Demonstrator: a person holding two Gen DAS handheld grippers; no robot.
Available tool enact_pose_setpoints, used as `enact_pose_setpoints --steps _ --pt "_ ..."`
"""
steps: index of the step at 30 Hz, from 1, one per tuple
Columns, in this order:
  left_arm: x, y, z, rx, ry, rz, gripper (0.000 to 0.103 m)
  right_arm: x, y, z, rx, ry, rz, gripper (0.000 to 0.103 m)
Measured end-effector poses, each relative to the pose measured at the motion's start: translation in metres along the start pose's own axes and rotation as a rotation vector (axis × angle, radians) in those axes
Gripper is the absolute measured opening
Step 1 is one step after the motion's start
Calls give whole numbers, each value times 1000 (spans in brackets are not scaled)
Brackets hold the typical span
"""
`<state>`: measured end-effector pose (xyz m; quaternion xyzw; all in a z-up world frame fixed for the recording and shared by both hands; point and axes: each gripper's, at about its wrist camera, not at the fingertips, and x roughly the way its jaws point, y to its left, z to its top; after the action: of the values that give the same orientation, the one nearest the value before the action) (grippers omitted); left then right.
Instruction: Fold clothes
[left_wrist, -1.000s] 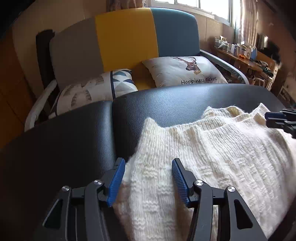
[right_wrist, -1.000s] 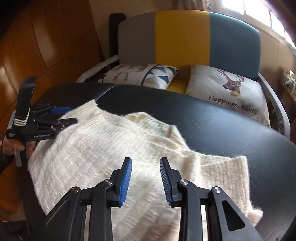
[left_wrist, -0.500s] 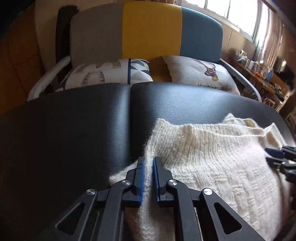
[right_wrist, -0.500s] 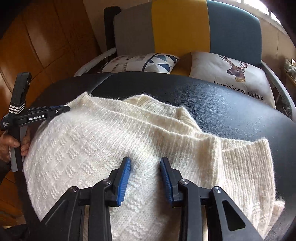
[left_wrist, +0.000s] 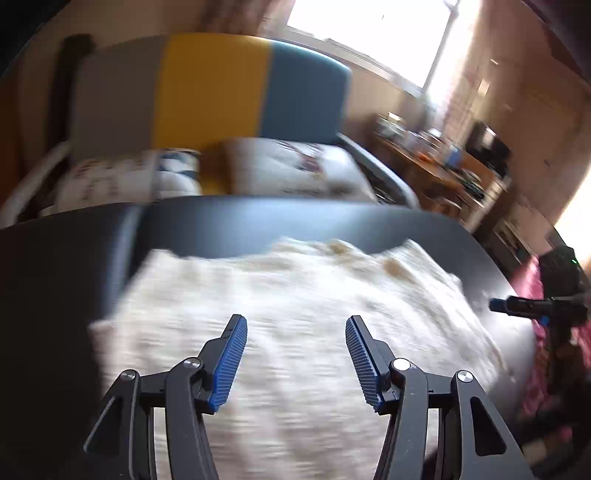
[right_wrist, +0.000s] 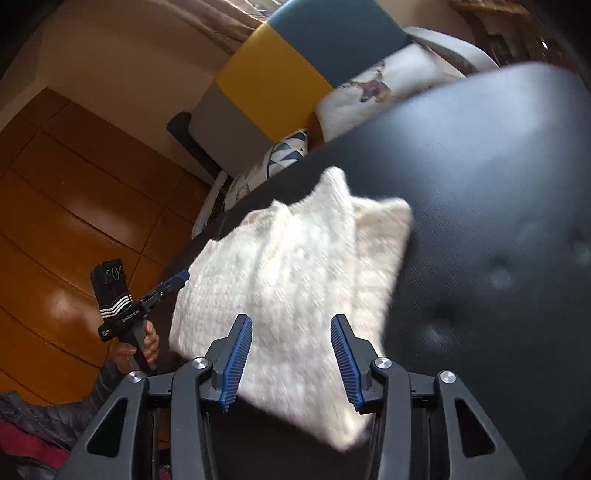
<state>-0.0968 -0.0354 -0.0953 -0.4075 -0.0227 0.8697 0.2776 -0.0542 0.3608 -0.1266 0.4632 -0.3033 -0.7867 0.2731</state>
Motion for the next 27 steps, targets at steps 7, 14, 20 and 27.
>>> enact_pose_setpoints --steps 7,14,20,27 --pt "56 -104 -5 260 109 -88 57 -4 -26 -35 40 83 151 46" --pt "65 -122 -7 295 133 -105 57 34 -35 -15 -17 187 239 46" --pt "74 -140 18 349 105 -132 57 78 -16 -10 -133 429 398 50" --pt "153 -163 21 429 302 -116 58 90 28 -52 -326 783 388 50"
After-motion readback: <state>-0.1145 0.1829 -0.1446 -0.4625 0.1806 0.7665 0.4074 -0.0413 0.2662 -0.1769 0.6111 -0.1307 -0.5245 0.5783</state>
